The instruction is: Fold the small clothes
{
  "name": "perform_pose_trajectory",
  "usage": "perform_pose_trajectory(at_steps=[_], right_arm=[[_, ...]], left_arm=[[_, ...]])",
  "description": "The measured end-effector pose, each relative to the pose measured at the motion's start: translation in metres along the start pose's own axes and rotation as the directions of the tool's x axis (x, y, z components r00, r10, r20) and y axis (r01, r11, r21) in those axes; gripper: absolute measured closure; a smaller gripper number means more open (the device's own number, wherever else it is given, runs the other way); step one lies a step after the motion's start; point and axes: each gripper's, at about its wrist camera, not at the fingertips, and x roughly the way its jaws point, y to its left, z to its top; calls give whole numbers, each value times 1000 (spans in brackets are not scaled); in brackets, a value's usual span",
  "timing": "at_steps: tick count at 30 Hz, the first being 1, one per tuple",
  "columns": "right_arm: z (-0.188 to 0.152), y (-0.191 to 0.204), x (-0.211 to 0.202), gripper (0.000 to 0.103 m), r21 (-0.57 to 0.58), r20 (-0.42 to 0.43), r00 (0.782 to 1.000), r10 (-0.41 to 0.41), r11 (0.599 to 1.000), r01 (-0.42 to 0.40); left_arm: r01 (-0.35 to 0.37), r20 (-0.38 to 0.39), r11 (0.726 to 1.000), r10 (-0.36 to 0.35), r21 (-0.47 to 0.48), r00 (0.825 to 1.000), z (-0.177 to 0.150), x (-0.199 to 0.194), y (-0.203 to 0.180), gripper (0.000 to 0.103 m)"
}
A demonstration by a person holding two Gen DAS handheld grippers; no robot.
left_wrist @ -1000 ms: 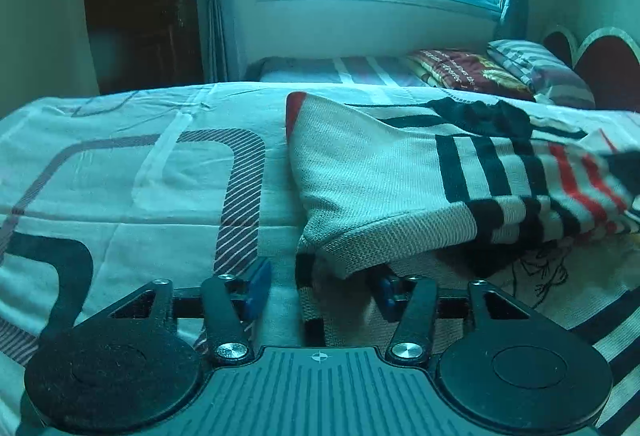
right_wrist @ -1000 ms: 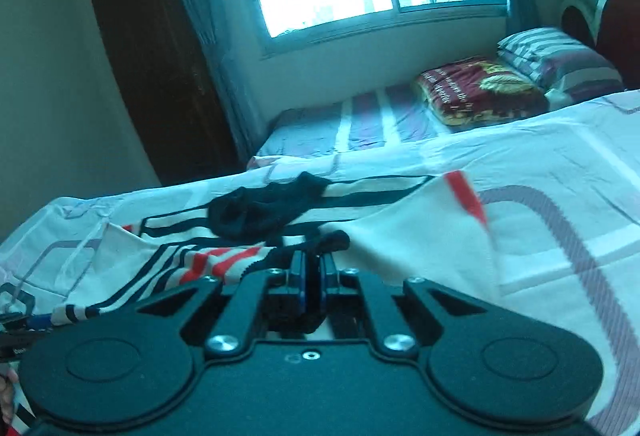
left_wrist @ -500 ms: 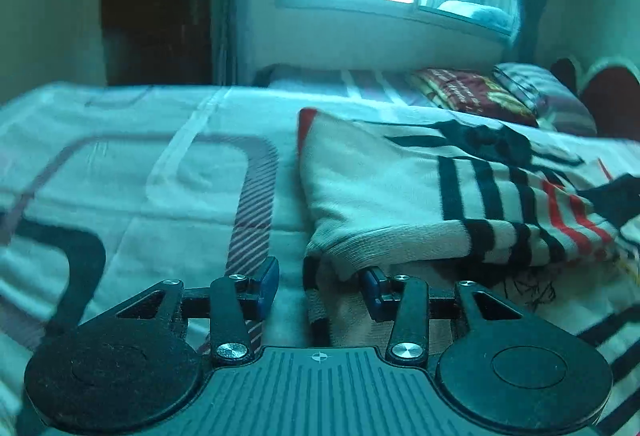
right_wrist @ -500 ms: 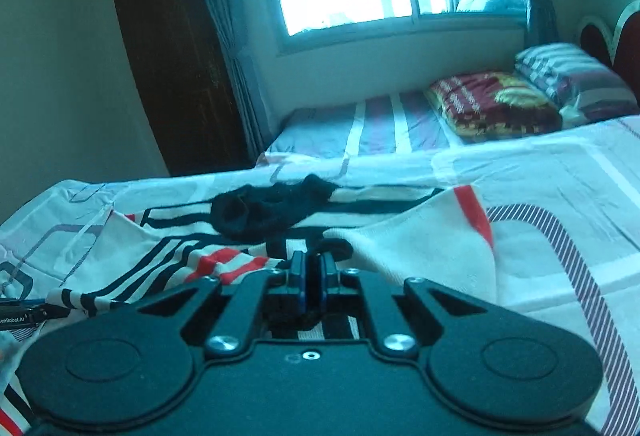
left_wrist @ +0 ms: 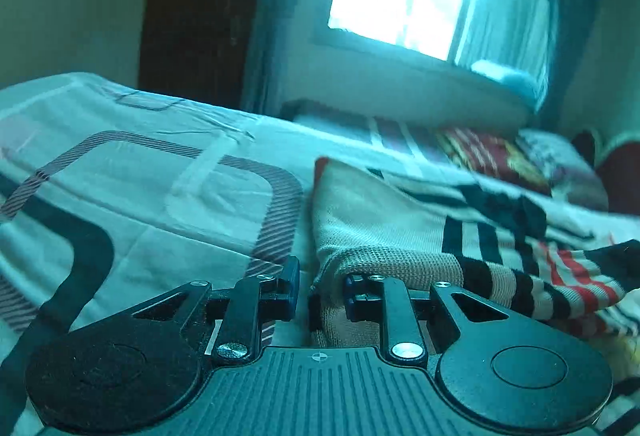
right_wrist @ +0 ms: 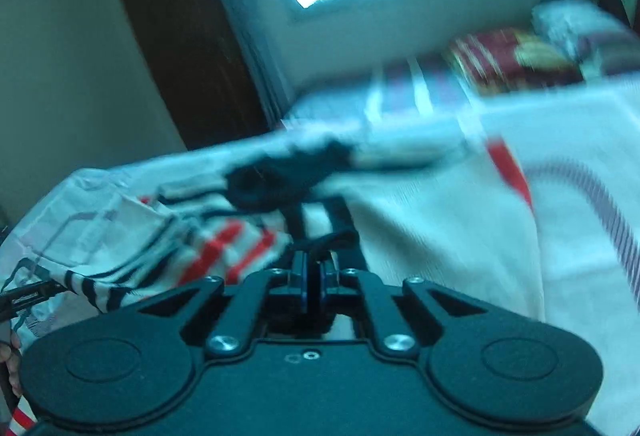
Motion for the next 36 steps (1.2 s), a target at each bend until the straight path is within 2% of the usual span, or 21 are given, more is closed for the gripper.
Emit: perform_pose_trajectory(at_steps=[2,3,5,6,7,9,10,11,14,16,18,20,21,23,25,27,28,29,31,34,36], right_arm=[[2,7,-3,97,-55,40,999,-11,998,13],[1,4,2,97,-57,14,1000,-27,998,28],[-10,-8,23,96,-44,-125,991,-57,998,52],[-17,-14,33,95,-31,-207,976,-61,998,56],[-23,-17,32,95,-19,-197,979,-55,998,52],[-24,-19,26,90,-2,-194,980,-53,999,54],[-22,-20,21,82,14,-180,981,-67,997,71],[-20,-22,13,81,24,-158,984,-84,996,89],[-12,-20,-11,81,39,-78,995,-68,997,72],[-8,-9,-11,82,22,-77,996,-34,999,36],[-9,10,-1,82,-17,-96,995,5,1000,-6],[-12,30,12,83,-71,-120,992,28,997,-37],[-15,36,17,86,-97,-135,991,20,995,-34],[-25,35,33,86,-140,-213,974,-74,989,44],[-29,22,33,86,-109,-210,977,-43,994,21],[-18,21,29,83,-96,-210,976,-56,995,37],[-14,22,24,80,-97,-160,986,-54,995,38],[-10,22,24,80,-85,-125,992,-32,996,21],[-3,26,37,81,-71,-121,993,-11,997,2],[2,42,66,82,-109,-125,992,6,994,-20],[1,46,92,85,-131,-198,979,-47,991,21]], left_arm=[[-14,-44,1000,15,12,999,-3,6,-2,81],[-18,-58,1000,19,25,998,-6,8,-3,81],[-21,-72,998,25,59,997,-6,9,-7,79],[-32,-98,995,41,91,994,-6,11,-10,66],[-59,-117,991,73,121,990,-5,12,-11,45],[-88,-129,985,108,150,986,-2,6,-8,23],[-55,-146,988,77,147,986,0,0,-1,22],[-43,-146,990,63,134,987,-1,-8,5,22],[-39,-44,994,44,100,998,9,-42,10,22],[2,-13,993,0,115,1000,24,-41,-10,22],[51,-4,979,-52,195,999,34,-29,-44,22],[96,-33,958,-91,270,995,32,-11,-75,22],[109,-74,948,-91,298,993,26,1,-86,22],[66,-164,929,-6,364,986,3,26,-90,22],[105,-163,950,-59,293,985,-6,28,-70,20],[77,-125,952,-42,296,991,8,19,-70,20],[79,-85,955,-56,287,995,16,16,-69,20],[89,-79,959,-70,269,994,26,20,-68,20],[99,-76,963,-82,252,994,45,33,-68,20],[91,-92,962,-69,256,993,61,67,-72,20],[74,-151,967,-37,245,988,63,97,-69,20]])
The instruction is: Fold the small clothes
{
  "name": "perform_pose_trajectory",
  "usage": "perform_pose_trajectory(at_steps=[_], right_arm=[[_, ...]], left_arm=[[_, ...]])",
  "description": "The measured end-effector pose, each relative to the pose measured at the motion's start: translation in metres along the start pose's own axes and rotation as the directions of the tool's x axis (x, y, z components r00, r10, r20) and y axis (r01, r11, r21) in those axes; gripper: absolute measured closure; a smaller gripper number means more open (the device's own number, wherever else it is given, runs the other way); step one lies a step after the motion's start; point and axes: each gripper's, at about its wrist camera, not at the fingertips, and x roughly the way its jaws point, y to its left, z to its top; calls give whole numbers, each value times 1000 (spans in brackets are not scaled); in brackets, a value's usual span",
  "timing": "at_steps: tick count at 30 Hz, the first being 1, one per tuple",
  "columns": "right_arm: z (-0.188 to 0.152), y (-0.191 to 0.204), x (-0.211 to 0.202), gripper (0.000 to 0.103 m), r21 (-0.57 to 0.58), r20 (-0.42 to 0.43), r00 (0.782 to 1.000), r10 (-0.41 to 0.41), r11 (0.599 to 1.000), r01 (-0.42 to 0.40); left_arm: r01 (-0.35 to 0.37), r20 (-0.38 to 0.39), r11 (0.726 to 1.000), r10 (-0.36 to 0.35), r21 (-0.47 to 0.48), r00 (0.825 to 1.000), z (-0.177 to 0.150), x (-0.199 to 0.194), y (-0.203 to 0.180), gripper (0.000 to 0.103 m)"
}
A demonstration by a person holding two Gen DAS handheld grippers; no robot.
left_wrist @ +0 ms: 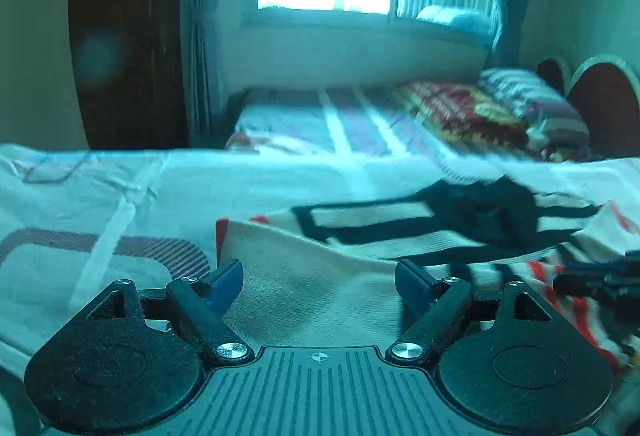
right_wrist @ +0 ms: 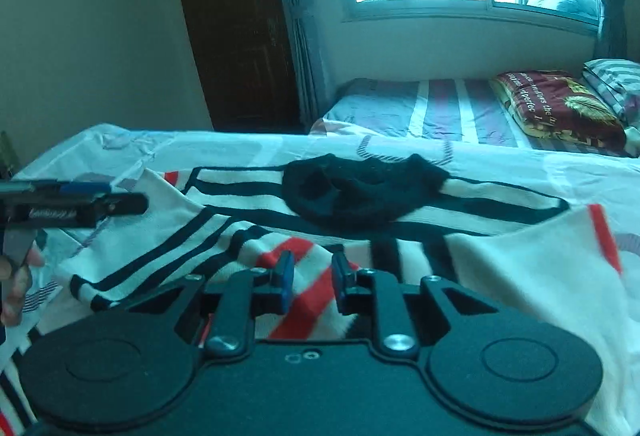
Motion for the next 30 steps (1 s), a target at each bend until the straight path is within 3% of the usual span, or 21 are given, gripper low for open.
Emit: perform_pose_trajectory(at_steps=[2,5,9,12,14,17,19,22,25,27,30], right_arm=[[1,-2,8,86,15,7,1000,-10,1000,10],[9,-5,2,84,15,75,997,9,1000,-10],[27,-7,19,82,-1,79,997,-13,1000,13],[31,-5,45,84,-69,20,999,-37,997,38],[27,-8,52,84,-95,13,999,-42,995,43],[25,-20,45,85,-50,24,997,-70,996,71],[24,-31,38,85,-10,10,999,-40,999,40],[17,-38,3,79,-29,91,993,-71,997,74],[4,-45,-28,79,-27,99,994,-38,999,41],[-10,-46,-50,79,-42,108,994,-17,999,22],[-39,-44,-64,82,-110,69,996,-49,992,57]], left_arm=[[-23,-95,1000,21,-18,995,-6,28,6,20],[4,-17,1000,-4,-20,1000,4,19,6,20],[47,1,998,-47,-42,999,20,24,2,20],[-4,-101,1000,5,13,995,17,57,-2,20],[-10,-102,1000,11,6,995,9,64,3,14],[-30,-107,999,32,12,994,12,56,1,15],[-37,-85,999,36,-8,996,9,40,1,15],[-22,-7,1000,21,-16,1000,-1,3,-1,14],[-10,46,1000,10,10,999,-25,-31,-10,14],[-46,72,997,42,59,997,-41,-46,-20,14],[-99,26,991,97,95,995,-66,-47,-20,15]])
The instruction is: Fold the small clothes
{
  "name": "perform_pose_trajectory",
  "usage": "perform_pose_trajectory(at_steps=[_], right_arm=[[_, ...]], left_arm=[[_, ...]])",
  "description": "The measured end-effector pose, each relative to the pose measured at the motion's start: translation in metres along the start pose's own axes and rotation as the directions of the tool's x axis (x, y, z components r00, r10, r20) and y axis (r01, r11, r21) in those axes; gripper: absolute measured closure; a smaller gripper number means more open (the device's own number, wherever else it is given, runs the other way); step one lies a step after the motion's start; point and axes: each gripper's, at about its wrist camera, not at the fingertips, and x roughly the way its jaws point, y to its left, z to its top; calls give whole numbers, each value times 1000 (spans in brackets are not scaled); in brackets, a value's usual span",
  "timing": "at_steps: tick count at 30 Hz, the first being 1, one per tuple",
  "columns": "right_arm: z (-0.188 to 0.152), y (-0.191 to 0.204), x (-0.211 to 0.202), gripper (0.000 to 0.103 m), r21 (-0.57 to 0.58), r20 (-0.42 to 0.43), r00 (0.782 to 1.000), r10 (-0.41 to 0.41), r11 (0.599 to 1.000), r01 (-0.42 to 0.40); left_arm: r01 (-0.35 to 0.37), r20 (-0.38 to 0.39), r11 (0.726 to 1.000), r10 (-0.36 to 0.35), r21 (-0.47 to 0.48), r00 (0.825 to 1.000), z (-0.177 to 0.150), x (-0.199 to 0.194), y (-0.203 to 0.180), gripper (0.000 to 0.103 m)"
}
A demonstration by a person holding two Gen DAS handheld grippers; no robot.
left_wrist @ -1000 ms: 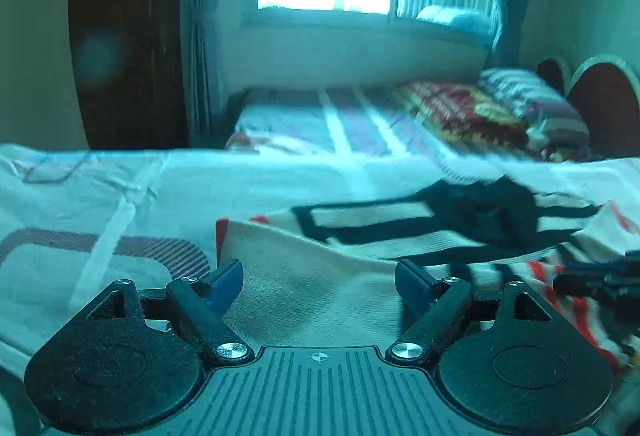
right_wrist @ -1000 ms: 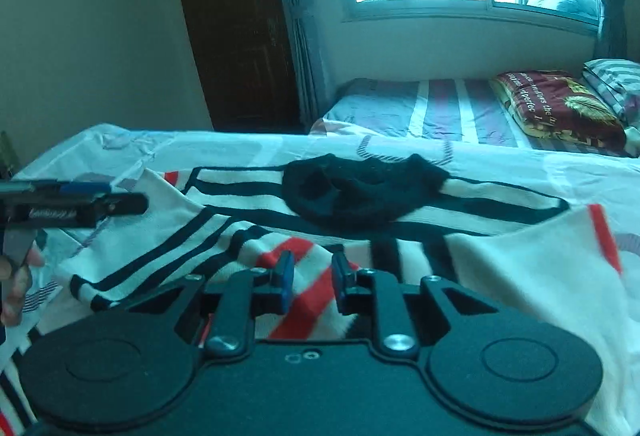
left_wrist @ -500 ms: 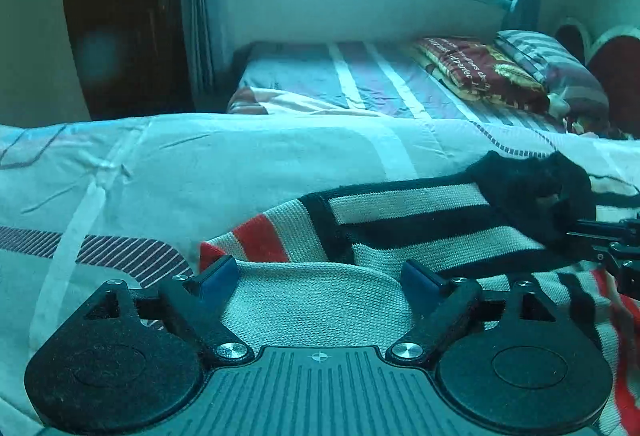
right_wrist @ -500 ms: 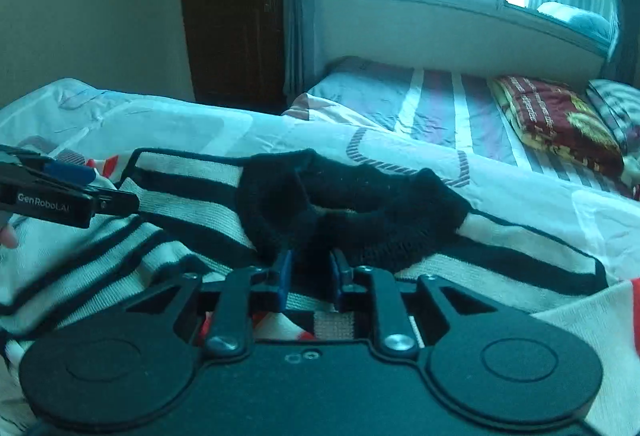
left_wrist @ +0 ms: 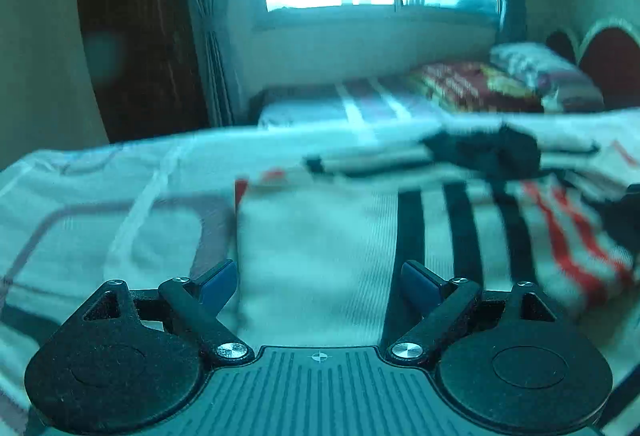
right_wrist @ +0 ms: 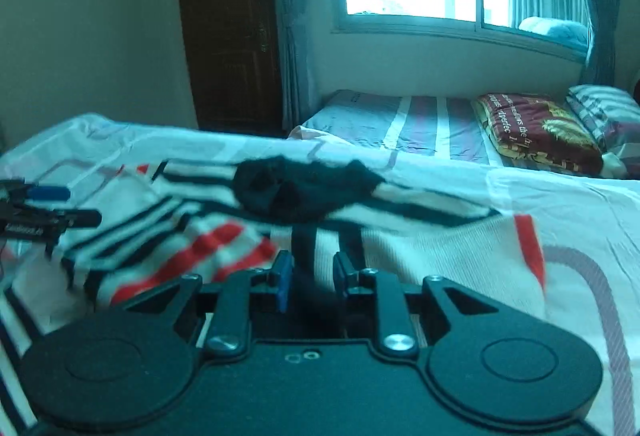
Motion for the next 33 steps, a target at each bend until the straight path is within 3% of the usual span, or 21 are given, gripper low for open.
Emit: perform_pose_trajectory(at_steps=[1,3,5,7,9,10,11,13,16,18,26,27,30,33], right_arm=[[-9,-2,2,83,-16,-41,999,-30,999,30],[-16,-14,-7,81,28,-31,999,-44,999,45],[-15,-26,-18,82,73,-37,991,-126,989,129],[-16,-38,-32,81,155,-2,995,-100,983,100],[-19,-39,-37,78,171,15,997,-82,982,78],[-21,-36,-33,79,164,-3,998,-63,985,63],[-27,-35,-21,80,154,-70,996,-52,986,62],[-29,-29,-21,80,117,-77,994,-83,989,92],[-23,-32,-50,76,194,-30,997,-76,978,80],[-27,-38,-73,74,238,-7,997,-73,969,73],[-89,-41,-162,68,346,-75,996,-56,935,78],[-98,-38,-172,67,365,-88,995,-52,928,81],[-126,-29,-199,65,439,-111,994,-12,897,60],[-151,-21,-225,63,520,-118,993,14,853,50]], left_arm=[[-7,1,1000,7,-11,1000,-8,0,5,15],[-16,-9,998,16,-64,1000,-9,-8,19,15],[-52,17,997,53,-61,998,-7,-18,28,15],[-18,24,998,20,-65,1000,-7,-26,32,15],[-30,-36,999,29,-30,999,-10,-18,28,15],[-24,-73,1000,23,-19,997,-15,-11,26,14],[-27,-50,999,25,-27,998,-17,-10,26,11],[-46,-72,998,42,-47,997,-14,-12,29,7],[-20,-3,999,20,-50,1000,-13,-40,30,7],[-12,-4,999,11,-31,1000,-21,-61,32,7],[91,-99,991,-101,-101,990,-91,-151,58,7],[105,-108,989,-116,-106,987,-100,-161,59,8],[169,-141,972,-192,-161,971,-125,-187,62,42],[216,-154,946,-257,-242,954,-144,-205,64,42]])
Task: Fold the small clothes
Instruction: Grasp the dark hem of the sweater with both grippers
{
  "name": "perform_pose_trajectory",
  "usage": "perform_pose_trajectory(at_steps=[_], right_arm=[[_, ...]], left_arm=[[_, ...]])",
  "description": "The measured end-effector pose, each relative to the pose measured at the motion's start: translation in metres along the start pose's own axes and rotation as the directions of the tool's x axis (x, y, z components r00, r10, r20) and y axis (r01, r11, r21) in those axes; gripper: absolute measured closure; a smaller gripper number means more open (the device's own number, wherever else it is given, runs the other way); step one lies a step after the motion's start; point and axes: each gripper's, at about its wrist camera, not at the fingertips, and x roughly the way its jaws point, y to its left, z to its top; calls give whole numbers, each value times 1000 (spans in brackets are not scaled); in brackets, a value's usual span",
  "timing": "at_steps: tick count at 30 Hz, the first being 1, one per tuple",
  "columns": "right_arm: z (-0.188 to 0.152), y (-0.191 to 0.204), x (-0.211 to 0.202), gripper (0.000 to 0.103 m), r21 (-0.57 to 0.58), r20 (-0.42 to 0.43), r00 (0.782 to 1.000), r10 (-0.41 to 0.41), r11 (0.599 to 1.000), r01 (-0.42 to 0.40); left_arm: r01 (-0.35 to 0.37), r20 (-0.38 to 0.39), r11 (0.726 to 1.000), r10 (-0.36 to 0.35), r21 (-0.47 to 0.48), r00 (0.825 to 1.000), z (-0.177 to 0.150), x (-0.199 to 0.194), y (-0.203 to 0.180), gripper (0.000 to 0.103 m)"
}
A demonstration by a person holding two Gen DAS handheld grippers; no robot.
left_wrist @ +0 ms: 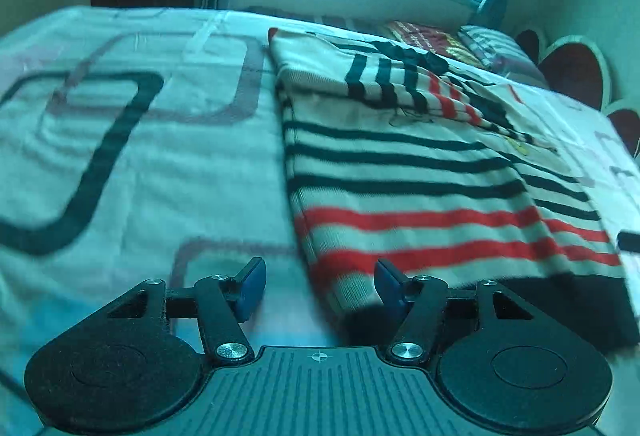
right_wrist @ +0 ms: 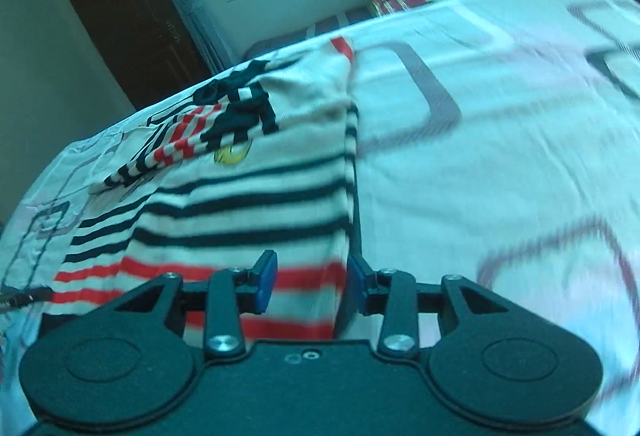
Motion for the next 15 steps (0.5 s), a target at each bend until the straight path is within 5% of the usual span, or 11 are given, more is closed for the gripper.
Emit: perform_pose_trajectory(at_steps=[8,15], right_arm=[[-57,-8,-39,60,145,-56,996,68,988,-60],[-82,-7,-46,58,232,-56,986,160,962,-143]], left_arm=[[175,-52,970,-186,-171,981,-40,-24,7,42],[192,-60,962,-207,-197,977,-57,-35,-4,42]])
